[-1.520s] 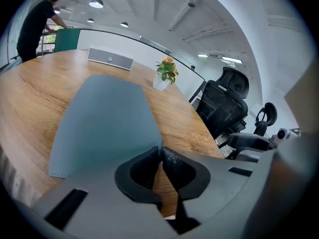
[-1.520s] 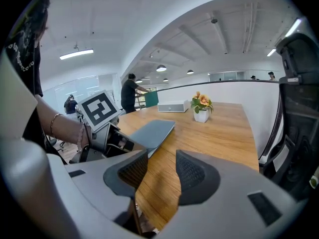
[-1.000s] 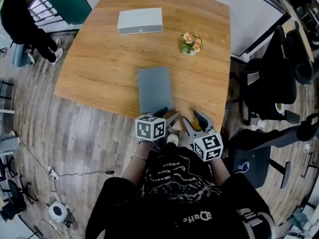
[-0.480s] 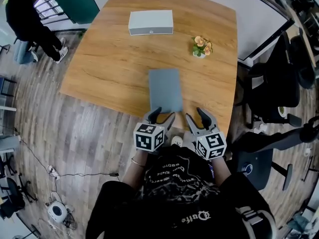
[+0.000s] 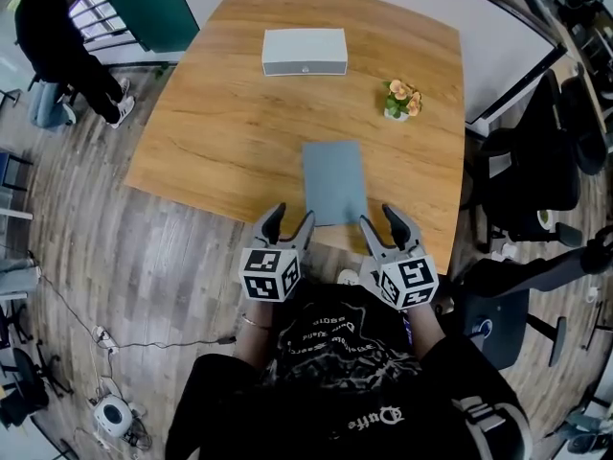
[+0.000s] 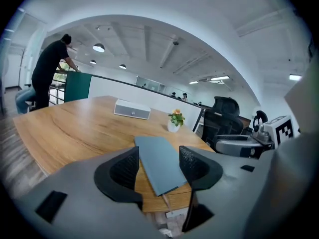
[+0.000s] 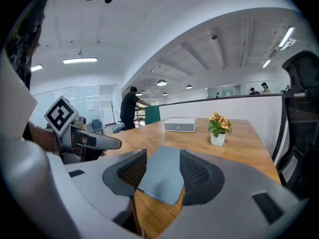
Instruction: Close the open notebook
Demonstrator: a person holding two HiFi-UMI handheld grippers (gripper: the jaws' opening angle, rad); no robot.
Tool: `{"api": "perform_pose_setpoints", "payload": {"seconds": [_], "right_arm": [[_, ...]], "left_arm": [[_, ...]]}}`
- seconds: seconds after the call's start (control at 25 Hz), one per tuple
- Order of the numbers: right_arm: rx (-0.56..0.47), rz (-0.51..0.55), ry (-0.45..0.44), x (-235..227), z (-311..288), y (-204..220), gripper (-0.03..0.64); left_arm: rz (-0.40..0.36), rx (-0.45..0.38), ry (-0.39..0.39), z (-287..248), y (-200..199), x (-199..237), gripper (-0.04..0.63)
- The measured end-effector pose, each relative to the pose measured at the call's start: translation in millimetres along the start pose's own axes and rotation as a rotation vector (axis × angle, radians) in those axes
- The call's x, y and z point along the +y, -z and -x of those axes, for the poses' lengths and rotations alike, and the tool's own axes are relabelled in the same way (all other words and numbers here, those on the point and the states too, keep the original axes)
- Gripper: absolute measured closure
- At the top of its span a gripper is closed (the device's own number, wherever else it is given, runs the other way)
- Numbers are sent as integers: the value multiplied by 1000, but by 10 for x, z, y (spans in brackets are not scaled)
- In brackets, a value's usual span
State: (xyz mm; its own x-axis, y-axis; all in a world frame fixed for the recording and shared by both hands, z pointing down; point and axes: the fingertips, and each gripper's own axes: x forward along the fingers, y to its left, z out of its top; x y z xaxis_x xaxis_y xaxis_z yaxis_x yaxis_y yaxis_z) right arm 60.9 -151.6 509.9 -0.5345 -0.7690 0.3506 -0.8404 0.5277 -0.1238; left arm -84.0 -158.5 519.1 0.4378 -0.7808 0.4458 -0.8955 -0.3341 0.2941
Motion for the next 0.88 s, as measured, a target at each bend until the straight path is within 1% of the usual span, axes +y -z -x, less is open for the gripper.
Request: {"api": "perform_pose_setpoints", "payload": {"seconds": [0.12, 0.32, 0.48, 0.56, 0.64, 0.72, 0.8, 0.88], "right_arm": [[-7, 11, 14, 60, -98, -44, 420], [-26, 24, 37, 127, -260, -132, 420], [-23, 67, 55, 201, -388, -156, 420], [-26, 67, 56, 240, -437, -171, 419], [-28, 67, 55, 269, -482, -188, 417], [-27, 71, 55, 293, -517, -192, 417], [-30, 78, 59, 315, -541, -202, 417], [-38, 91, 67, 332, -562, -232, 431]], "left_arm": [[-54, -20, -26, 101, -86, 161, 337], [-64, -70, -30, 202, -234, 384, 337], [-138, -74, -56, 245, -292, 537, 337], [-139, -69, -47, 249, -301, 580, 337], [-119, -66, -29, 242, -301, 615, 337], [-110, -68, -29, 245, -296, 657, 337], [-118, -74, -40, 257, -296, 699, 339], [-125, -73, -32, 255, -287, 710, 348]]}}
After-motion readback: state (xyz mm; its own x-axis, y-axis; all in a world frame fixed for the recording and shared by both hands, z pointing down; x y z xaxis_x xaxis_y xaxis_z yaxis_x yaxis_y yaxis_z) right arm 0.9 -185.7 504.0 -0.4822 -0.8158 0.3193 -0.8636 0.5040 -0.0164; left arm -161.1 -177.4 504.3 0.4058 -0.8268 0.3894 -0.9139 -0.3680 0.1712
